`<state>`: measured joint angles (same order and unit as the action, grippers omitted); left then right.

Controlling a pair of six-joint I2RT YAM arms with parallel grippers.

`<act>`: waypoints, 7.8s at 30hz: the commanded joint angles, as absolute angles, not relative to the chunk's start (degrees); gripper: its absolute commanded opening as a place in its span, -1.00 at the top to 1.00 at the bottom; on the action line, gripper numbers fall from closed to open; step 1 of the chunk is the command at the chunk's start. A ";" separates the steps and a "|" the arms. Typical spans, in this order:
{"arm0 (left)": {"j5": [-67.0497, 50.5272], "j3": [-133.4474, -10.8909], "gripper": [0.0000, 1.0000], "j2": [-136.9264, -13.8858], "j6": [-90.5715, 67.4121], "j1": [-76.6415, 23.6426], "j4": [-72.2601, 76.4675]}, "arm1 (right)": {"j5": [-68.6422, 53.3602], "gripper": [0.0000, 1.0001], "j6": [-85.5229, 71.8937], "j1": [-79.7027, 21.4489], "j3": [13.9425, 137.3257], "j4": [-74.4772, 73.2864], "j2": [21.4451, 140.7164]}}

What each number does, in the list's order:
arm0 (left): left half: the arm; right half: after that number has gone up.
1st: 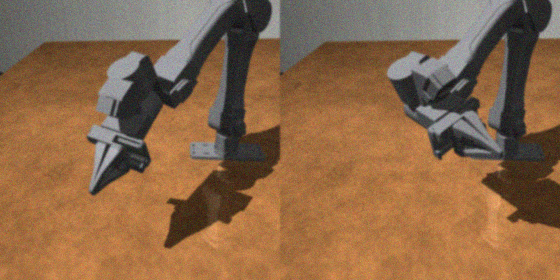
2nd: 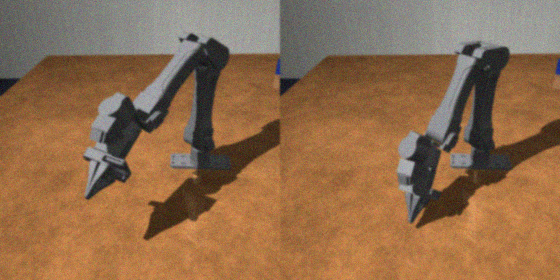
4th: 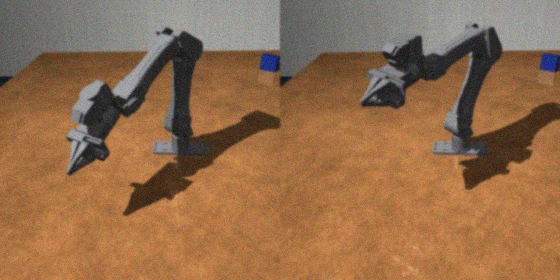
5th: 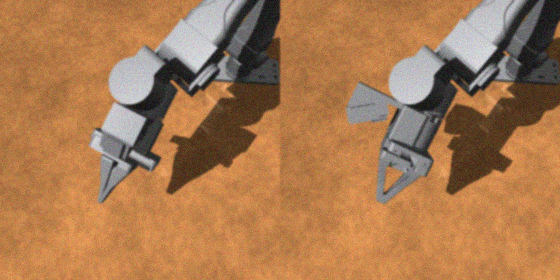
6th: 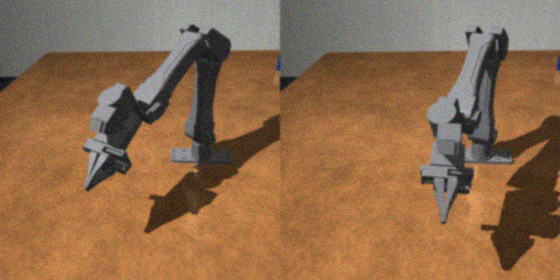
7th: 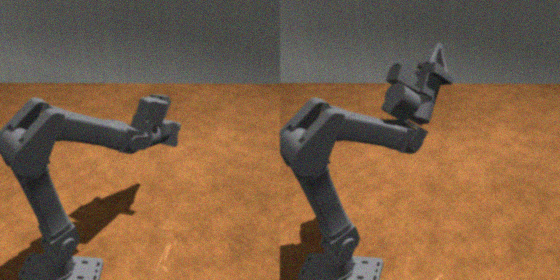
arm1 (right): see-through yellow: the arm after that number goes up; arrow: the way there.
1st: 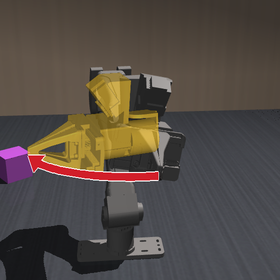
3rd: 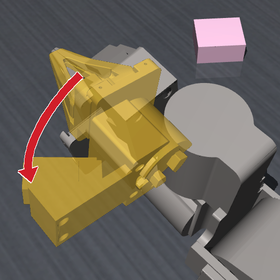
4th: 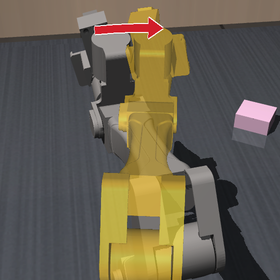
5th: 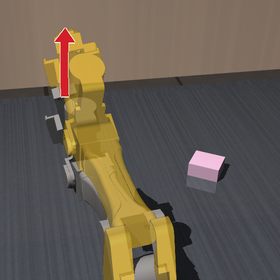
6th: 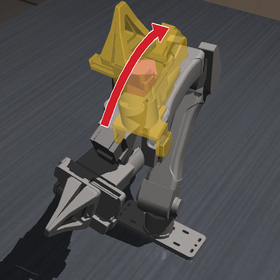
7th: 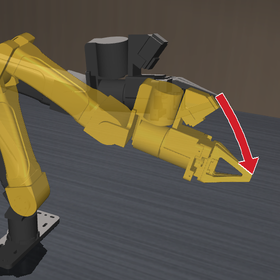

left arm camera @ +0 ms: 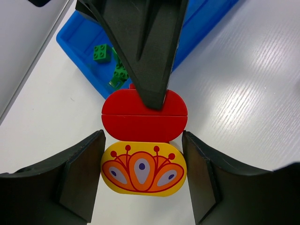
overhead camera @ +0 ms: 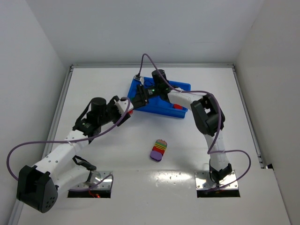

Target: Sort the legos into containers by color

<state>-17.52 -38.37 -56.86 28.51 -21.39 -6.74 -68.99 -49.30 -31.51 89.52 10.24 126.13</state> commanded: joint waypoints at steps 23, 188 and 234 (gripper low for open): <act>-17.31 -35.77 0.35 -52.12 28.83 -21.53 -9.58 | -67.85 0.92 -46.05 -21.18 85.25 11.43 117.60; -74.53 -93.07 -0.43 -111.53 -9.40 -16.61 -12.74 | -68.82 0.92 -42.54 -14.24 75.32 11.34 104.68; -14.60 -69.70 0.53 -81.65 4.75 -22.93 -10.73 | -8.00 0.91 -7.83 -8.87 78.23 -20.92 103.36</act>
<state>-23.22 -69.56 -82.74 3.92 -20.58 -14.98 -16.93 -11.92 -6.72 79.11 -20.40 106.48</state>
